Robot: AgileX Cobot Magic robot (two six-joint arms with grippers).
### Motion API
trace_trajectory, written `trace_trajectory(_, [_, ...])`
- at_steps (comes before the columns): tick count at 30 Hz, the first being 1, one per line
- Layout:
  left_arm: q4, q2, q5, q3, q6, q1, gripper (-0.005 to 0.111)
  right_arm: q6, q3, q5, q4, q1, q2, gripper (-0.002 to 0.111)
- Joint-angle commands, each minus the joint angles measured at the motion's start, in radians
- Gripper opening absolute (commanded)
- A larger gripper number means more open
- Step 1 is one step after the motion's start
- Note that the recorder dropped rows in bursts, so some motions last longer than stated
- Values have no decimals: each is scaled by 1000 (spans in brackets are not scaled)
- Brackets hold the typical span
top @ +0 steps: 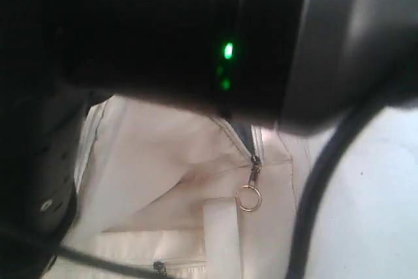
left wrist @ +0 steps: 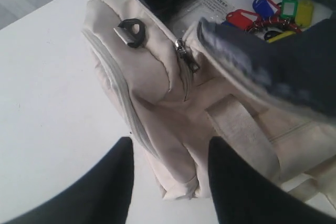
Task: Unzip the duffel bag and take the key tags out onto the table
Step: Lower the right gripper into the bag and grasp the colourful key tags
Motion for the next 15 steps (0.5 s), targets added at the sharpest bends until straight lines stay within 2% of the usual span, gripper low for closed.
trace_trajectory(1, [-4,-8,-23,-5,-55,-2,49,56,51,6,10,75,-11,0])
trace_trajectory(7, [1,-8,-31,-5,-79,-2,49,183,159,6,10,150,3,0])
trace_trajectory(15, [1,-8,-22,-5,-101,-2,49,253,311,-33,10,219,30,0])
